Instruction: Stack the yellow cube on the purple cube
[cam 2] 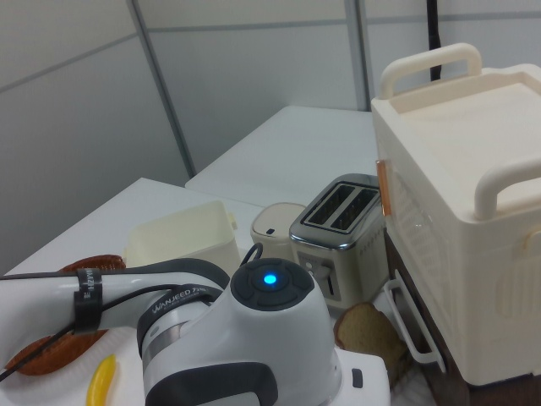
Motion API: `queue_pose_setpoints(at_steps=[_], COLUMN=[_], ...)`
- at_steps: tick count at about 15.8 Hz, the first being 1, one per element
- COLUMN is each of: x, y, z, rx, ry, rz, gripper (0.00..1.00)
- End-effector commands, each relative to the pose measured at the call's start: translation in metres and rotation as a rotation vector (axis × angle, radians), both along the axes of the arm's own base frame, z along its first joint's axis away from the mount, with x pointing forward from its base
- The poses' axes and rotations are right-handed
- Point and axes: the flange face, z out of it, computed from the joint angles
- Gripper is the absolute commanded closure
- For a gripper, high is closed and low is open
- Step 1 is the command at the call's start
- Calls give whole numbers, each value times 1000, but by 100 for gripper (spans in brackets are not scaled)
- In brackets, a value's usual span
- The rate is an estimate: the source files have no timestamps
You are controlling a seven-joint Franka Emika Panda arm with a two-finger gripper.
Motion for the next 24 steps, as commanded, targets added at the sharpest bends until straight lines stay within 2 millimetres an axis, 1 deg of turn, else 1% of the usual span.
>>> queue_pose_setpoints(at_steps=[1,5,7,8,9,12,15,18,20,22,23,24], x=[2,3,6,14,32,55,80,95,98,103,104,106], y=[-2,-1,2,7,18,31,41,49,51,59,62,62], z=[3,2,-1,-9,-15,-31,-47,-62,-74,-85,-89,-89], rx=[11,10,7,2,-23,-58,-100,-113,-114,-110,-108,-113], ry=[-12,-10,-7,11,28,30,32,62,83,98,104,98], rz=[-11,-7,1,18,64,170,201,250,280,299,304,306], gripper=[0,0,0,0,0,0,0,0,0,0,8,18])
